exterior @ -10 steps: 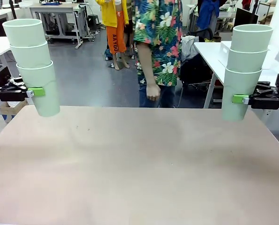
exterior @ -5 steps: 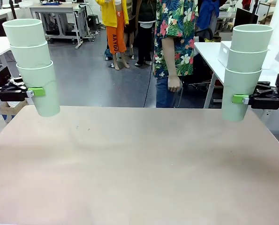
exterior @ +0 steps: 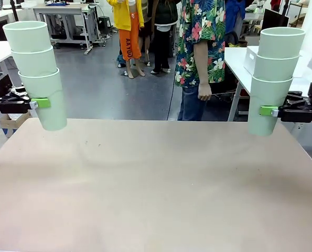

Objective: Stack the cups and store them in the basket.
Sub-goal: Place the stack of Reusable plastic cups into the Pantry Basket.

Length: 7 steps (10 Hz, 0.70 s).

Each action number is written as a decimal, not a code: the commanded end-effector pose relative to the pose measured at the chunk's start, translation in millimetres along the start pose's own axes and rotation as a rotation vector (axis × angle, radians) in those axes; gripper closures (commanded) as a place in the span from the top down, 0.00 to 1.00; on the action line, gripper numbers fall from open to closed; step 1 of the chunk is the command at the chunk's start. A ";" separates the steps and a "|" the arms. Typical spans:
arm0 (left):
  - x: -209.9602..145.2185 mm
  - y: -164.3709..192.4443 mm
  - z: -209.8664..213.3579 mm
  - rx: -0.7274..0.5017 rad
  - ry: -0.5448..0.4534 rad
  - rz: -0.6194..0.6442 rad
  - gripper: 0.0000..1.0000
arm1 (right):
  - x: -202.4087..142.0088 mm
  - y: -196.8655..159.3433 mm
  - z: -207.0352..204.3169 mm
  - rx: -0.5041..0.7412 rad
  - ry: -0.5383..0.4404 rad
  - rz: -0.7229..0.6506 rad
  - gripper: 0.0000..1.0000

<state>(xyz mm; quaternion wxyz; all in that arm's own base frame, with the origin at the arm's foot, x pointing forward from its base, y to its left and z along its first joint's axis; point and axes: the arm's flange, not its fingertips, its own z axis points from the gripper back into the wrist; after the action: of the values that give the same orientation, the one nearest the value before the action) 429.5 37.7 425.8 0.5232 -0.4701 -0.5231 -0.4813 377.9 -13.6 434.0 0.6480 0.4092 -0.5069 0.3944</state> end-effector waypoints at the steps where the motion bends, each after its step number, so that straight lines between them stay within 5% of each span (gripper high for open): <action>1: 3.9 -1.5 -0.7 -0.003 -0.003 -0.010 0.87 | 2.5 0.1 0.4 -0.005 -0.002 0.005 0.87; 7: 3.9 -1.5 -0.7 -0.003 -0.003 -0.010 0.87 | 2.5 0.1 0.4 -0.005 -0.002 0.005 0.87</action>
<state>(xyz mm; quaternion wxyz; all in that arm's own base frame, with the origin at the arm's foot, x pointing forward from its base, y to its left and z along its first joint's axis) 429.5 37.7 425.8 0.5232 -0.4701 -0.5231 -0.4813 377.9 -13.6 434.0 0.6480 0.4092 -0.5069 0.3944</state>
